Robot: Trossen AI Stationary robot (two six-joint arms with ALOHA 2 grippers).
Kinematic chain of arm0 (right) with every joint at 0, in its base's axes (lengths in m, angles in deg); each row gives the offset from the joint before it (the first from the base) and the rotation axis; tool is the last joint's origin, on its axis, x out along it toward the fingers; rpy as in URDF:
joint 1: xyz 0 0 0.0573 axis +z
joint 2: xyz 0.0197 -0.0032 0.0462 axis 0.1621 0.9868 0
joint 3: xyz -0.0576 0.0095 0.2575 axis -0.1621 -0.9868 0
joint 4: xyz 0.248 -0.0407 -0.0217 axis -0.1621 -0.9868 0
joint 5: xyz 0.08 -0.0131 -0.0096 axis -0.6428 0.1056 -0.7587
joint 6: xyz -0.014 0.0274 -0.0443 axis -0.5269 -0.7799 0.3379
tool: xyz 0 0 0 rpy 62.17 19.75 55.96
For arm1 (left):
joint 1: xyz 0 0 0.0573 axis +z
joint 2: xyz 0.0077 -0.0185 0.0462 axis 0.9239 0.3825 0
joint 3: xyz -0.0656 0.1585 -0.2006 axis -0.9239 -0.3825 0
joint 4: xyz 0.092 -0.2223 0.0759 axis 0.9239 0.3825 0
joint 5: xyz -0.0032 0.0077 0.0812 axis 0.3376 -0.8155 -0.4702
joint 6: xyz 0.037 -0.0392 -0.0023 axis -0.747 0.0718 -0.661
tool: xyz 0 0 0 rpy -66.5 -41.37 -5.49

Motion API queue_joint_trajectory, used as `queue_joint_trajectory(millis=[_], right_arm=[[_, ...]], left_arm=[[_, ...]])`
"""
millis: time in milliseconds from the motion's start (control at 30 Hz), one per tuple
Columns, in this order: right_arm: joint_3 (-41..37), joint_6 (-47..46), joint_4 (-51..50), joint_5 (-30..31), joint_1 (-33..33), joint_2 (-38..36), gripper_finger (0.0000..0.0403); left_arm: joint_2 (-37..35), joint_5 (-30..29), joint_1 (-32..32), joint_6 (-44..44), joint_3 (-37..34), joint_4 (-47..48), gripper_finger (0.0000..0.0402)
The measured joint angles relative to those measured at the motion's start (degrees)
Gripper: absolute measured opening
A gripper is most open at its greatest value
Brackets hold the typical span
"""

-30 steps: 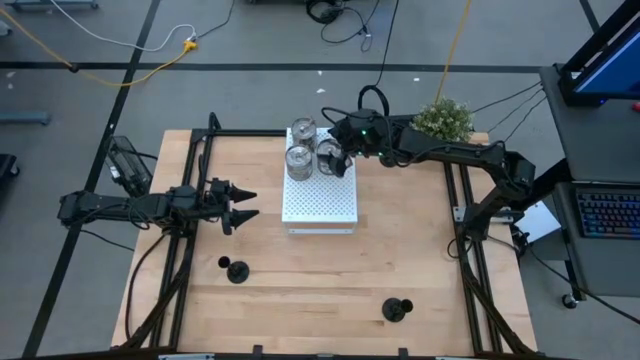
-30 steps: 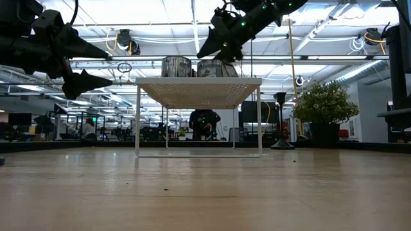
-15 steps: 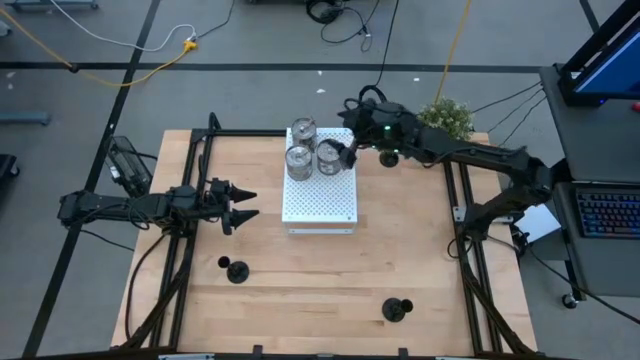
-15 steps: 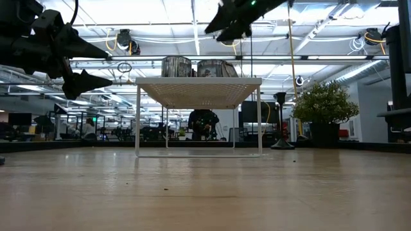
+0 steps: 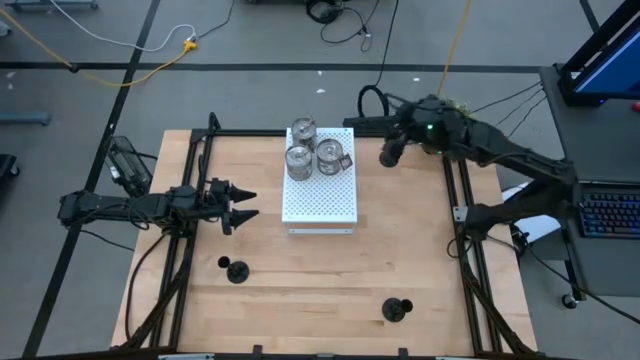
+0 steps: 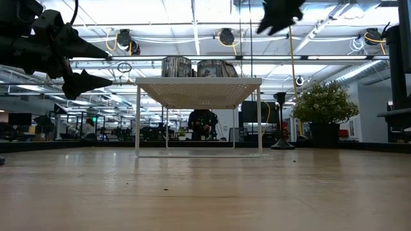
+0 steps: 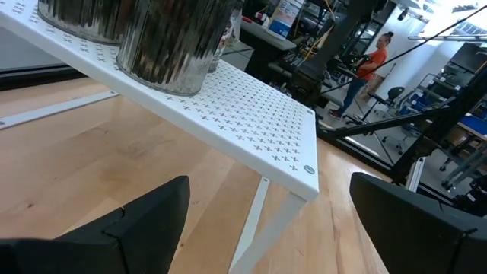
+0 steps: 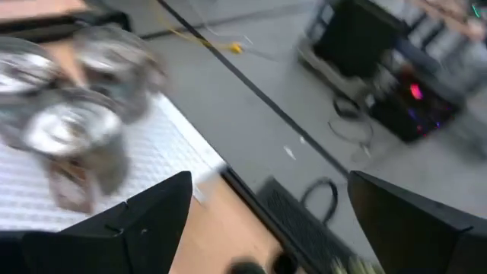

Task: Pick & Place candle stick holders
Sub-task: Put the top black candle holder on the shelf

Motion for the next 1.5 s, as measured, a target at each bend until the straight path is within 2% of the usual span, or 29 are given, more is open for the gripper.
queue_joint_trajectory(millis=[200, 333, 800, 1133, 1500], right_arm=[[-0.01, -6.53, -8.60, -0.45, -7.22, -1.62, 0.0345], [-0.02, -7.14, -9.69, -5.28, -12.26, -0.28, 0.0345], [-0.09, -1.80, -8.13, -13.90, -25.64, 13.54, 0.0345], [-0.09, 3.60, -9.56, -19.96, -29.34, 17.25, 0.0345], [-0.09, 7.60, -10.72, -20.57, -29.35, 17.25, 0.0345]], left_arm=[[0.02, 0.01, -0.01, -0.01, 0.00, 0.02, 0.0365], [0.00, 0.01, 0.00, 0.01, 0.00, 0.00, 0.0365], [0.00, -0.01, 0.00, 0.01, 0.00, 0.02, 0.0365], [0.00, -0.01, 0.00, 0.00, 0.00, 0.02, 0.0365], [0.00, 0.00, 0.01, 0.01, 0.00, 0.02, 0.0365]])
